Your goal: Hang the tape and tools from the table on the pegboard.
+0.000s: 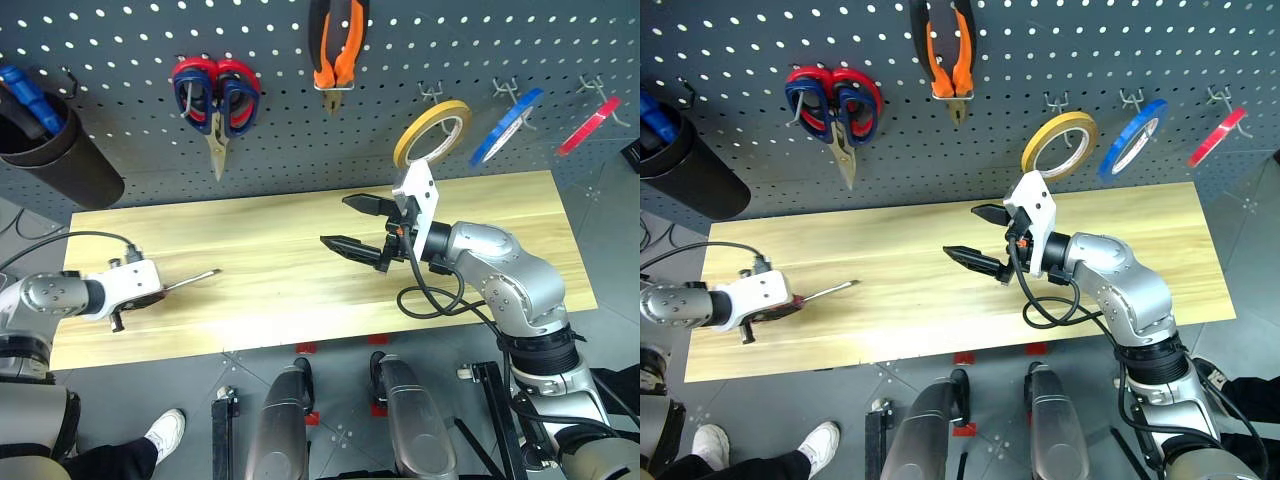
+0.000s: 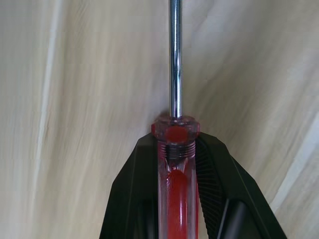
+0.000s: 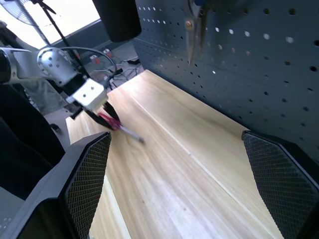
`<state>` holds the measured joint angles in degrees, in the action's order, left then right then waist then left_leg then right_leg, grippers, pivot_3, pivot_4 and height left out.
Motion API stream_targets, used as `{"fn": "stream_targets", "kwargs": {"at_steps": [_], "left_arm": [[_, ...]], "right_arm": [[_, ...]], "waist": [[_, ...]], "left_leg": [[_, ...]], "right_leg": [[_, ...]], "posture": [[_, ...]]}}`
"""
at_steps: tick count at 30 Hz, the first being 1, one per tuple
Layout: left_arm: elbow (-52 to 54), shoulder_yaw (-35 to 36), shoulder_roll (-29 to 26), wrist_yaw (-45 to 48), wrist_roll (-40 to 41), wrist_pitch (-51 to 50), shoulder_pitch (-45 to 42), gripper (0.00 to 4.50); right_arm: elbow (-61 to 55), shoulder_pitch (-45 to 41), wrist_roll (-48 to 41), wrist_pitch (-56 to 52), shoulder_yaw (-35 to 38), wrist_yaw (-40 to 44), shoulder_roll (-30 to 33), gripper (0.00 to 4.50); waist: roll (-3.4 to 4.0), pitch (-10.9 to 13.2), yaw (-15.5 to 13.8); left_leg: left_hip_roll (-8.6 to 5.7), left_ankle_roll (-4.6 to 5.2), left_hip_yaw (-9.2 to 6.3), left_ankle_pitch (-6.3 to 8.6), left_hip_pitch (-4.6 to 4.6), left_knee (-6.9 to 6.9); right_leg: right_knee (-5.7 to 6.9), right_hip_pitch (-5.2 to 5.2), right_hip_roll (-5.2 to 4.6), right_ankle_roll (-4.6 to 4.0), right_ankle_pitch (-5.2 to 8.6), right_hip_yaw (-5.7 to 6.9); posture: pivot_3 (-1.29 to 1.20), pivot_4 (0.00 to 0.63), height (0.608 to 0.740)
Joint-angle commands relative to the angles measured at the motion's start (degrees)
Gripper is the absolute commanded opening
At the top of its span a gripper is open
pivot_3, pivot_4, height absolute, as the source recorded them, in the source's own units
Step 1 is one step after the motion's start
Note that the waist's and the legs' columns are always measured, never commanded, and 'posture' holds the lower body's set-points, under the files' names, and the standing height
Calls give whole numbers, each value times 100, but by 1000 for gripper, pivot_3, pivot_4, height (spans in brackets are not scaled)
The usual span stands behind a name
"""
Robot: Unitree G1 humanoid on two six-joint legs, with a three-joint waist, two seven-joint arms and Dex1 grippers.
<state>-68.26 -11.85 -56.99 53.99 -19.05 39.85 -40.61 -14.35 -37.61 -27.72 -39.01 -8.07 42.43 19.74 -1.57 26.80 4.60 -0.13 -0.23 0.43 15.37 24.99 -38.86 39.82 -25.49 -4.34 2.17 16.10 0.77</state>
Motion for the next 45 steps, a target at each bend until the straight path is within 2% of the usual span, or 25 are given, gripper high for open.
{"fn": "stream_targets", "kwargs": {"at_steps": [1,4,7,12,14,19,24,25,30,33,35,37,40,45], "left_arm": [[-55,-456,94,-391,-575,939,-257,690],[-142,-830,167,-835,-1063,1534,-650,690],[-272,-1121,249,-1264,-1454,1700,-1006,690],[-441,-1259,326,-1464,-1582,1805,-1269,690],[-462,-1246,321,-1367,-1516,1906,-1263,1406],[-468,-1113,335,-1052,-1216,2123,-1213,2779],[-426,-961,319,-793,-890,2275,-1178,4355],[-405,-906,317,-717,-775,2310,-1163,4462],[-208,-516,382,-217,-41,2337,-996,4462],[196,-187,459,266,711,2209,-673,4462],[753,96,565,507,1345,1667,-309,4462],[1565,360,670,611,1919,828,188,4462],[3071,640,771,349,2337,-414,1061,4462],[5921,1032,1085,-594,2645,-2641,2590,3463]], "right_arm": [[-102,-32,-13,175,38,-15,-63,4500],[-102,-30,4,200,46,-70,-88,4500],[-146,2,3,188,83,-118,-68,4500],[-225,83,-5,187,101,-207,-30,4500],[-216,88,-3,209,105,-222,-25,4500],[-129,44,14,288,82,-233,-43,4500],[0,-8,40,381,44,-189,-82,4500],[17,-13,45,397,35,-177,-91,4500],[56,-16,64,445,13,-161,-113,4500],[49,0,60,463,11,-149,-107,4500],[53,5,62,479,7,-138,-111,4500],[75,-3,69,498,-3,-132,-129,4500],[96,-22,73,530,-18,-102,-144,4500],[-43,31,47,720,-57,306,87,4500]], "waist": [[0,0,3],[-1,1,9],[-2,1,35],[-4,2,96],[-4,3,110],[-4,2,113],[-4,2,110],[-4,2,110],[-4,2,97],[-4,2,93],[-4,2,89],[-4,2,86],[-4,2,82],[-4,2,37]], "left_leg": [[-2,0,1,0,0,0],[-7,1,2,0,3,0],[-7,0,5,-1,8,-1],[-5,-13,16,-9,12,4],[-3,-14,18,-9,12,5],[-3,-14,20,-10,12,1],[-2,-15,18,-10,12,1],[-2,-15,18,-10,12,1],[-1,-16,17,-10,15,1],[-1,-17,17,-11,15,0],[0,-18,16,-11,15,-1],[2,-19,15,-12,15,-1],[3,-20,14,-12,15,-2],[3,-20,5,-12,15,-3]], "right_leg": [[-3,1,-1,0,0,-1],[-9,2,-4,0,0,1],[-18,1,-2,1,0,4],[-28,-6,0,1,-1,4],[-30,-8,0,1,0,5],[-27,-8,-1,2,-1,4],[-27,-8,-1,2,-1,7],[-28,-8,-1,2,-1,7],[-31,-8,-1,2,-1,11],[-30,-8,-3,2,-1,10],[-31,-8,-3,2,-1,11],[-30,-8,-3,2,-1,12],[-30,-7,-3,2,-1,11],[-29,-2,-3,2,-1,11]], "posture": [[-132,524,740],[-147,522,740],[-158,521,740],[-169,516,740],[-168,515,740],[-157,508,740],[-141,504,740],[-137,503,740],[-133,494,740],[-128,488,740],[-125,487,740],[-115,479,740],[-111,477,740],[-112,467,740]]}}
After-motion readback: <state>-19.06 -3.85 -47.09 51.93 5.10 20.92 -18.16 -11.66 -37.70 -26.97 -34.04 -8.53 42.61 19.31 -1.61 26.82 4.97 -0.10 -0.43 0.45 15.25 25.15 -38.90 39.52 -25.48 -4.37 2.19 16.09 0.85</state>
